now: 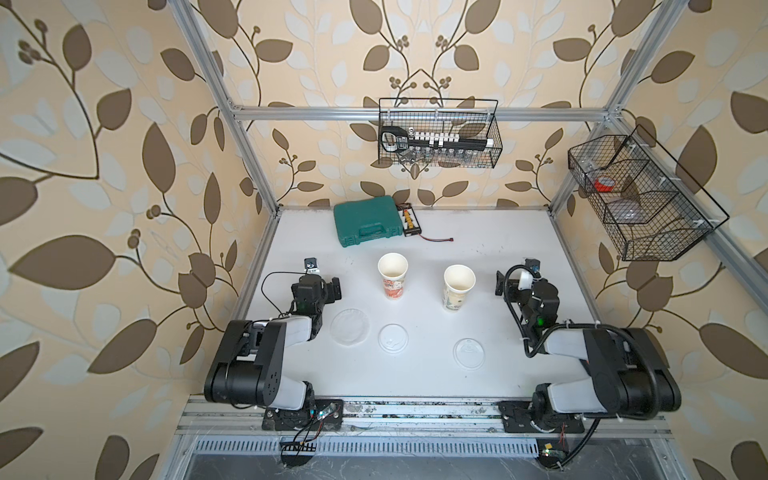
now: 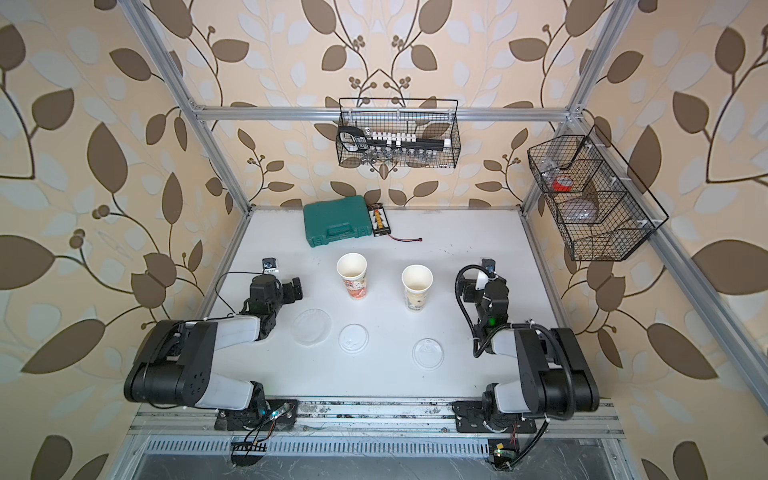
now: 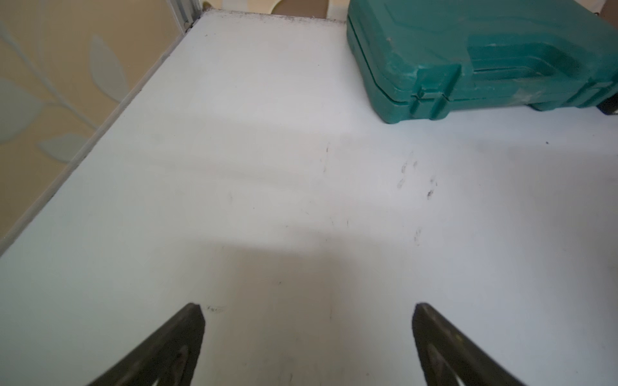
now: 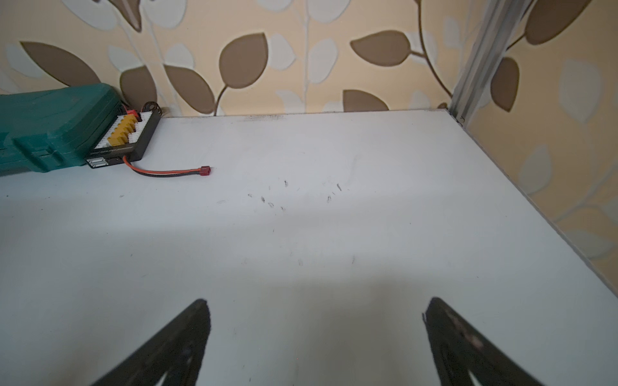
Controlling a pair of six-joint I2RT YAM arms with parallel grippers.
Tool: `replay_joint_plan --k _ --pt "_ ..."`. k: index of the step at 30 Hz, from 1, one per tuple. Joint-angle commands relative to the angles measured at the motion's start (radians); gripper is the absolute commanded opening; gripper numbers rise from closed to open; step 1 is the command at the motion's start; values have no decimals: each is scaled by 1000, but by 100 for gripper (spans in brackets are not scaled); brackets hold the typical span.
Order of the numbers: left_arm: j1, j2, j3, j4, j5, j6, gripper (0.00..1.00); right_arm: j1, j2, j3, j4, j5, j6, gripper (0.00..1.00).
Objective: Put the leak-proof paper on the milk tea cups
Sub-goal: Pick up the leak-proof paper from the center of the board.
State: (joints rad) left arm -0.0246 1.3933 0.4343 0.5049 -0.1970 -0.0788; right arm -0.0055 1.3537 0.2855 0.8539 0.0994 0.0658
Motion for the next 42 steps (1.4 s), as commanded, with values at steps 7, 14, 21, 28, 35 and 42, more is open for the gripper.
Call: replay_joint_plan --k 7,14,21,28,35,42 --pt "8 -278 452 -836 -68 -430 99 1 -384 191 -573 275 484 100" --pt "-5 -400 473 -1022 249 -475 99 4 -473 385 -996 60 549 100" --pt "-107 -466 429 -1141 337 -503 99 73 -536 428 -1200 -114 535 100" --pt "-125 -481 309 -1215 379 -646 88 276 -568 450 -1292 -131 519 100" --pt "-124 -537 158 -1223 426 -838 70 533 -576 445 -1302 -32 590 100" --pt "-124 -548 6 -1091 477 -946 49 651 -561 452 -1267 38 597 100"
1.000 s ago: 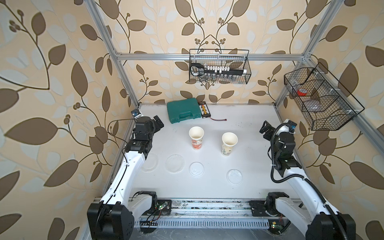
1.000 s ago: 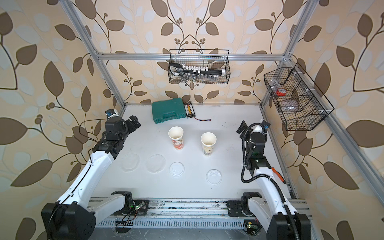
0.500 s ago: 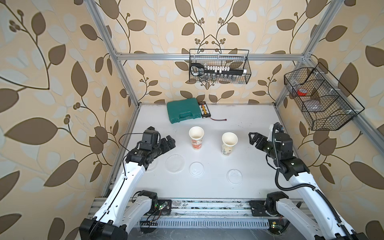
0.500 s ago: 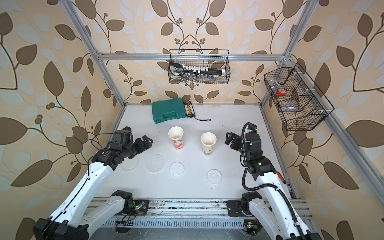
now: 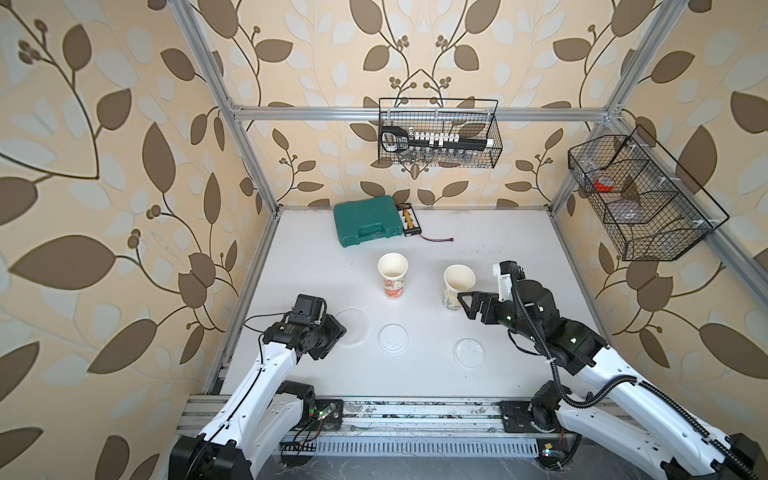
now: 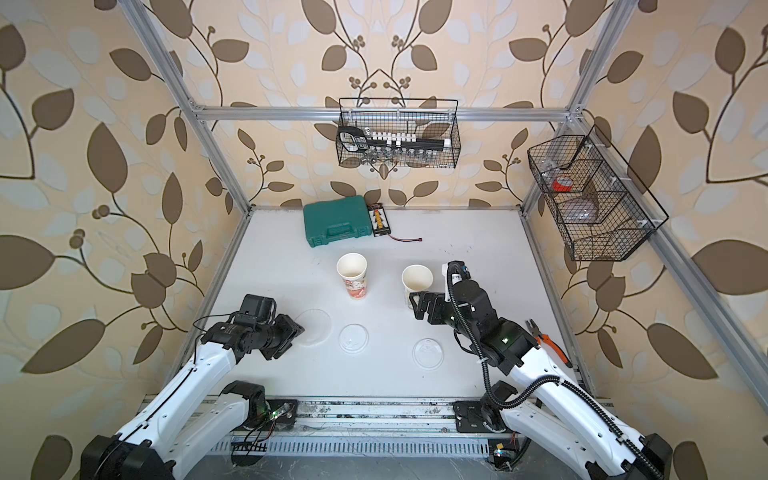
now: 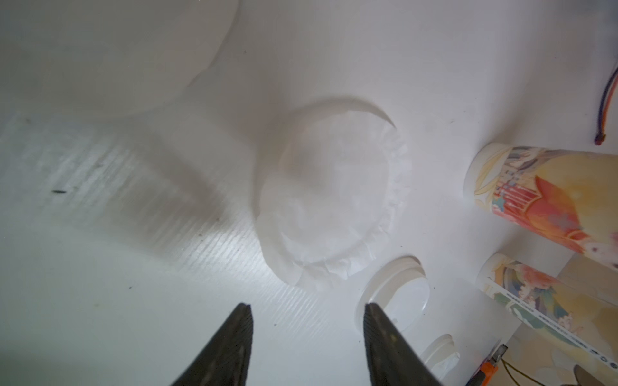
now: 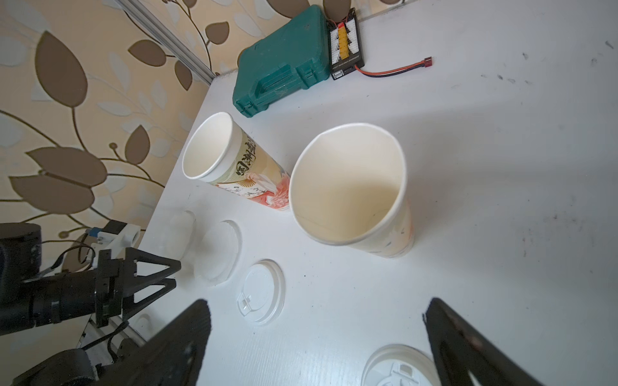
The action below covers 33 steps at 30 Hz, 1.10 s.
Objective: Put the leak-proof paper on the milk tea cups
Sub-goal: Pick up the leak-proof paper from the center of the board.
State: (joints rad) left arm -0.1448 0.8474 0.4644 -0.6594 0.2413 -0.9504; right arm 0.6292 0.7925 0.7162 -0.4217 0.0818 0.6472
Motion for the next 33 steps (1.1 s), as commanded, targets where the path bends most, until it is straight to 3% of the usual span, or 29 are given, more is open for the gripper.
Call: replay_joint_plan --k 1,4,13,26,30,33 --pt "-4 -2 -33 88 37 -79 48 19 1 24 10 59 14 100" --pt "-2 -8 -49 108 22 -85 41 20 -9 25 7 71 8 100" --pt "-2 30 -95 127 -26 -84 40 20 -17 17 11 83 10 100" --pt "-2 74 -153 281 -55 -68 29 21 -16 20 8 73 7 100" --pt "-3 93 -163 307 -65 -61 22 21 -15 25 11 73 3 100" --pt "-2 99 -159 311 -69 -49 5 21 -9 28 8 70 3 100"
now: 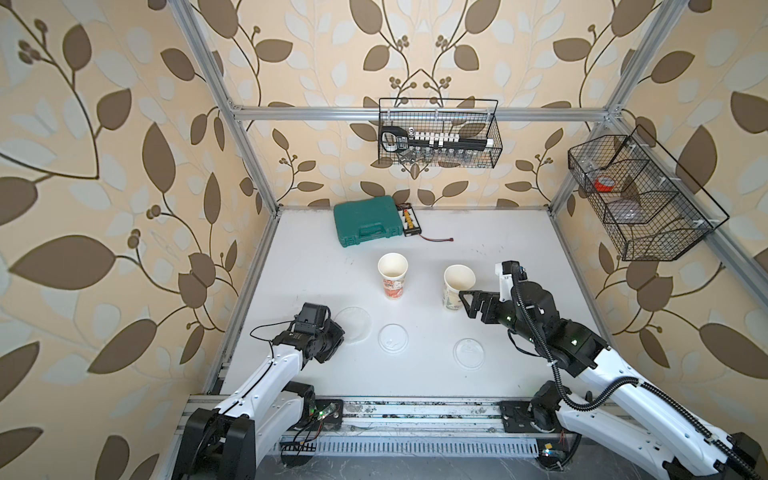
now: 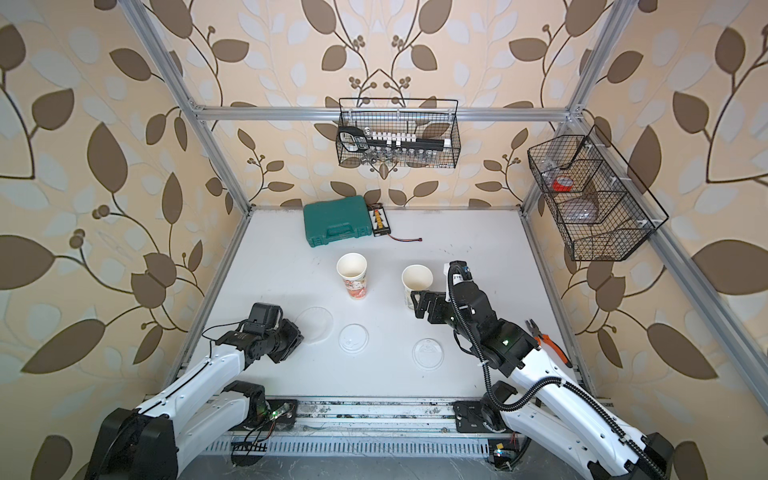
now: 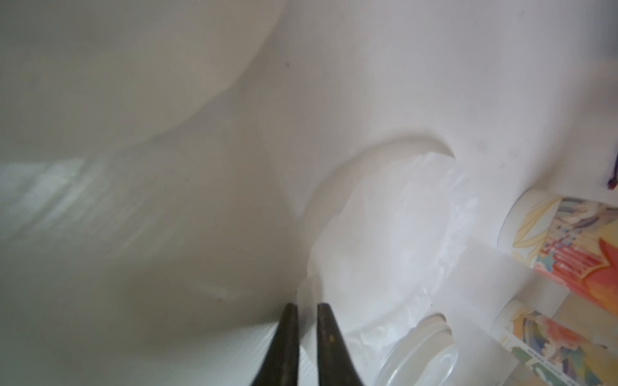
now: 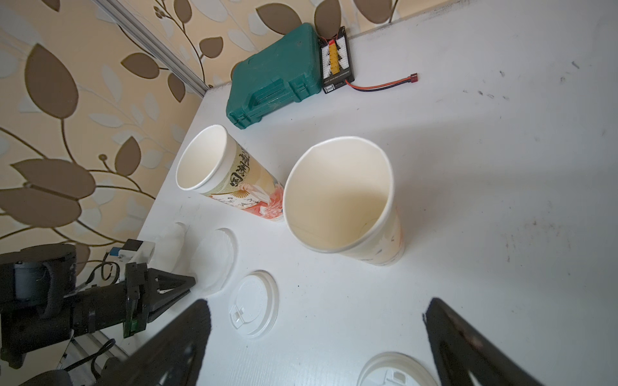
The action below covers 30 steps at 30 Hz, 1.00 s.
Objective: Put the leak-proof paper on the milk tea cups
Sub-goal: Pick up the leak-proof paper from the center of the board.
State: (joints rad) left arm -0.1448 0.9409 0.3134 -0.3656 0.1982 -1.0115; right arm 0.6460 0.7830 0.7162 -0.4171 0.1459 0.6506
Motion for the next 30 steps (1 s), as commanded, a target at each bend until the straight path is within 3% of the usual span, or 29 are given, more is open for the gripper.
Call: replay_joint_plan --k 1,9,16,21,30 --pt "-2 4 -2 10 -25 16 0 4 2 28 3 6 0 100" --pt "-2 -123 73 -140 -20 60 0 4 1 37 0 15 7 100" --pt "-5 -196 244 -288 33 120 0 4 24 89 -17 26 -10 100" --pt "-4 -179 434 -356 24 192 0 4 47 142 -38 35 -39 100" --pt "-85 -92 720 -282 151 196 0 4 50 202 -89 86 -78 100"
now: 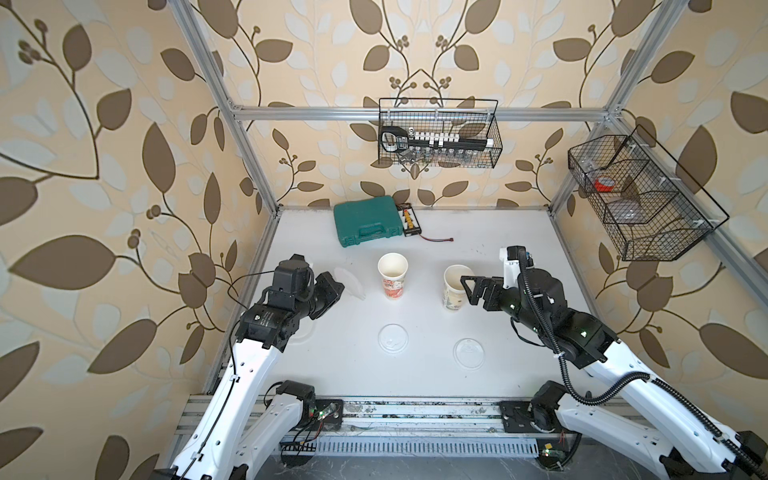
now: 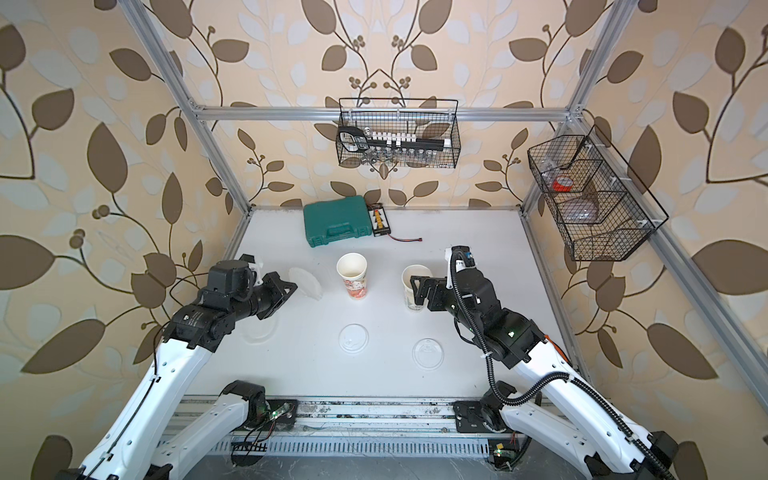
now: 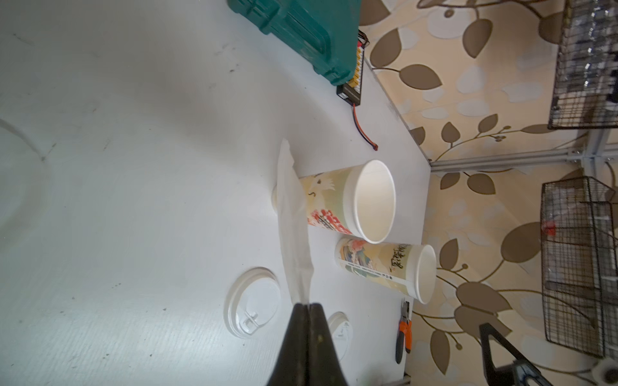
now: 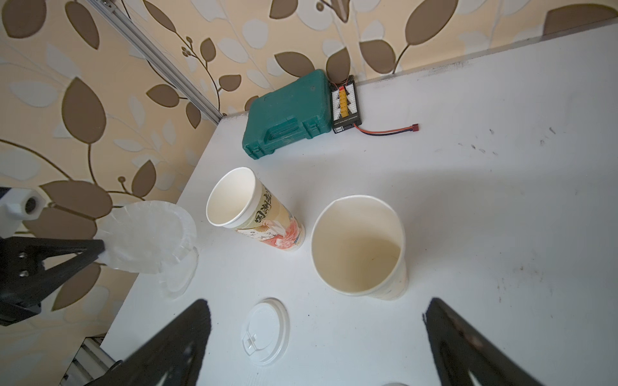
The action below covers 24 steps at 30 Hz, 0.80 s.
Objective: Put the leak-proof paper on the milk tea cups
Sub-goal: Pick up the leak-proof paper from the center of the board, then place the leak-proof paper at the cup.
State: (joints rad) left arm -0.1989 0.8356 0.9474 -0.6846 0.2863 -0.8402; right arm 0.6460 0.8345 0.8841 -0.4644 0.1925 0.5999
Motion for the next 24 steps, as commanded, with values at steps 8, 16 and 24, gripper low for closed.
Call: replay_joint_plan --k 8,16,24 --pt "-235 128 241 232 131 -51 0 3 -9 84 -132 131 -29 100" --pt "-492 269 228 529 99 -133 0 1 -92 95 -198 270 -25 100" --pt "-612 415 175 785 24 -173 0 0 -144 105 -262 350 -18 100"
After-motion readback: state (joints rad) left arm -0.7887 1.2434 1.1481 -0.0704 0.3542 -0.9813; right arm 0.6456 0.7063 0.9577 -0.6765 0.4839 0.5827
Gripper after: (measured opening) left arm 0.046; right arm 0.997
